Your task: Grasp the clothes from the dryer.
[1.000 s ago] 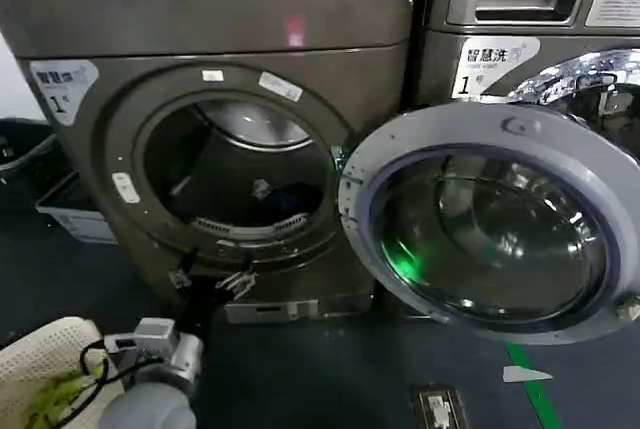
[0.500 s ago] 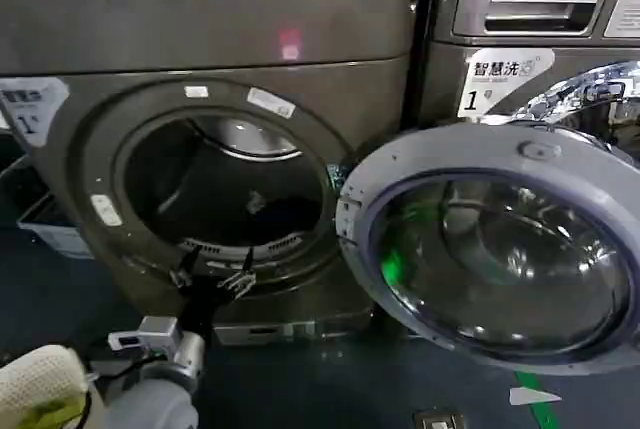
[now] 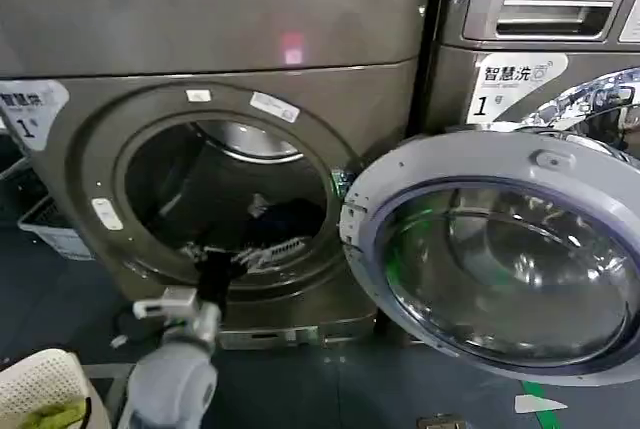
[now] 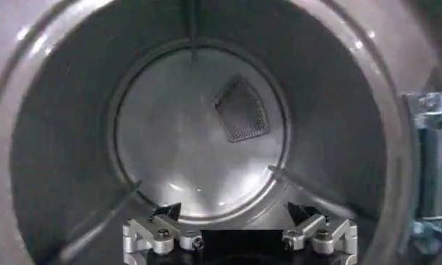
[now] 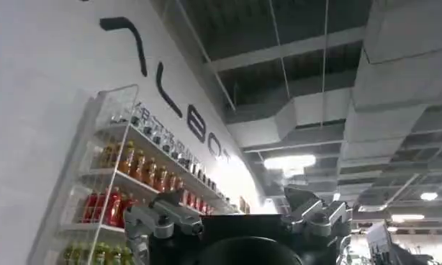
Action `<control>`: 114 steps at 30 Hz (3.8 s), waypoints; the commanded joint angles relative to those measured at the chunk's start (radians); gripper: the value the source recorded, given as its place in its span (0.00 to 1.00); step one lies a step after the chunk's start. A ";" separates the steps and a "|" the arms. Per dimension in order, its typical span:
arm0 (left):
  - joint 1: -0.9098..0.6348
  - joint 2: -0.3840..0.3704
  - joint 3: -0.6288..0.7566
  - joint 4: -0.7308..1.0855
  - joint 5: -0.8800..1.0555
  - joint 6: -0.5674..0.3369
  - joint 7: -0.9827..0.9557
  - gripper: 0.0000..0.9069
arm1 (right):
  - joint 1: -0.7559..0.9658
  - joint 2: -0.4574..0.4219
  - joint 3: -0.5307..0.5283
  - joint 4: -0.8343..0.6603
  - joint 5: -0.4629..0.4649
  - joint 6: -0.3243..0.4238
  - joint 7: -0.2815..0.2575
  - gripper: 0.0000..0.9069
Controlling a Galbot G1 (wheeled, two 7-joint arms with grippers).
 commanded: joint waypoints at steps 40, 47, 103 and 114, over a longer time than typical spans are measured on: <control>-1.055 -0.084 0.945 1.501 0.389 -0.379 1.185 0.00 | 0.016 0.019 -0.019 0.003 -0.002 0.000 -0.005 1.00; -1.049 -0.086 0.892 1.464 0.379 -0.386 1.163 0.00 | 0.015 0.027 -0.015 -0.002 -0.003 0.005 -0.005 1.00; -0.130 -0.081 -0.047 0.265 0.129 -0.286 -0.036 0.00 | 0.029 0.041 -0.055 0.017 -0.064 0.102 -0.034 1.00; -0.136 -0.084 -0.031 0.269 0.124 -0.278 -0.036 0.00 | 0.015 0.041 -0.034 0.021 -0.060 0.089 -0.033 1.00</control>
